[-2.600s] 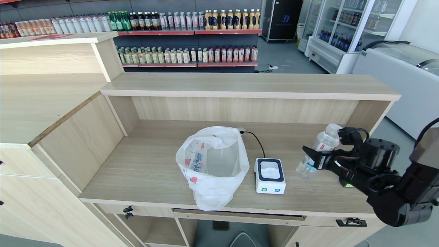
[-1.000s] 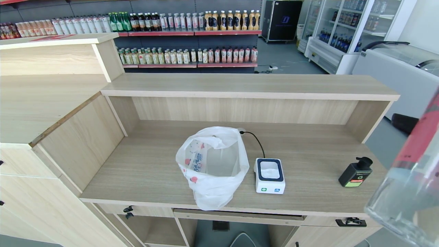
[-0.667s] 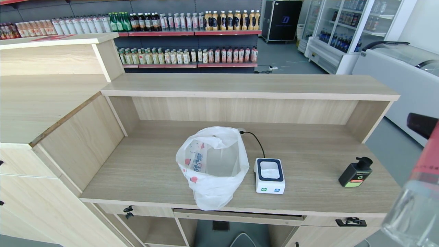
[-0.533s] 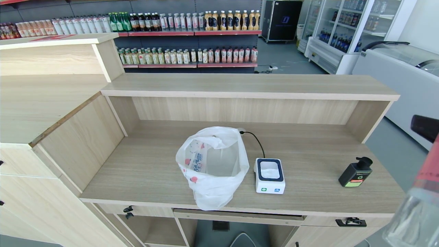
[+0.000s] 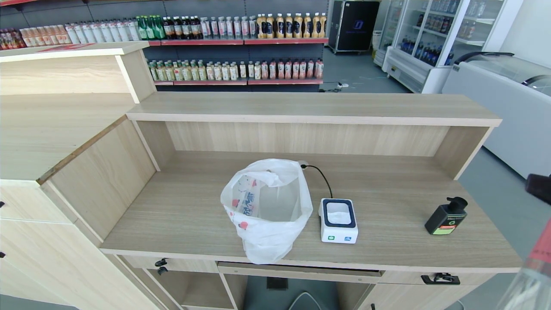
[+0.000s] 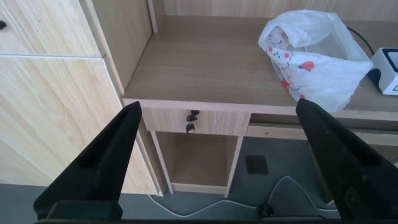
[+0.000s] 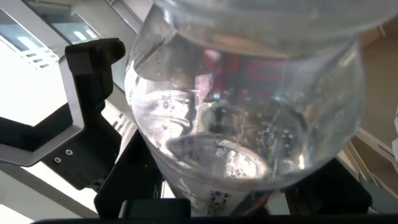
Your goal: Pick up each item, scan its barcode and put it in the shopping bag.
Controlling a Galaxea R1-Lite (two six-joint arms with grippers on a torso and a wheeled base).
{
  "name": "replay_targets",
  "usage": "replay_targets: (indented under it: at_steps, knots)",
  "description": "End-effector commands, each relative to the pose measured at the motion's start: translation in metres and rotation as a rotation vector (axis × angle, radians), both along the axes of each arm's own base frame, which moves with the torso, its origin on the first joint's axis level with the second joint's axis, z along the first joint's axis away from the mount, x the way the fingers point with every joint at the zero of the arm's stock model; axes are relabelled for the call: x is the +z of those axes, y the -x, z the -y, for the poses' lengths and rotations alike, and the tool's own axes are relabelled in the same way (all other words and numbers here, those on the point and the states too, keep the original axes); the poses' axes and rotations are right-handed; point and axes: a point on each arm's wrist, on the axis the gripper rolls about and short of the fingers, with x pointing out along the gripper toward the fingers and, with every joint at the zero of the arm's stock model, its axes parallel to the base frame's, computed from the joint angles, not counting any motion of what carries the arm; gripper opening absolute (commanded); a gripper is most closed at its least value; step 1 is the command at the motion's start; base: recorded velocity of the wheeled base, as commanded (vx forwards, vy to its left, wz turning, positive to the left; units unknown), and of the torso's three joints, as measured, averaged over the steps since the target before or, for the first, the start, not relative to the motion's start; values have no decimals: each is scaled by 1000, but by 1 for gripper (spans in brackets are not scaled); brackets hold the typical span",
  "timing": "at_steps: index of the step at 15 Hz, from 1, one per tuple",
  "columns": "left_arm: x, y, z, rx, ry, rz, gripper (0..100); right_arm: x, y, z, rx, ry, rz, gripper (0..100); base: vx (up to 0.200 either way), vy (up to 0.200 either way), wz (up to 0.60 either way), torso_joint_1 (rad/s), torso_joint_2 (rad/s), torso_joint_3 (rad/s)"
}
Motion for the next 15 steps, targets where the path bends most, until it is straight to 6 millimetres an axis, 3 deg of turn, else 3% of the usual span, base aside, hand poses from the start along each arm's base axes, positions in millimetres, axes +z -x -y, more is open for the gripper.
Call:
replay_targets:
  at_steps: [1,15]
  knots:
    - [0,0,0,0,0,0,100,1,6,4,-13,-6,14,0,0,0,0,0,0,0]
    - [0,0,0,0,0,0,100,-6,11,10,-72,31,28,0,0,0,0,0,0,0]
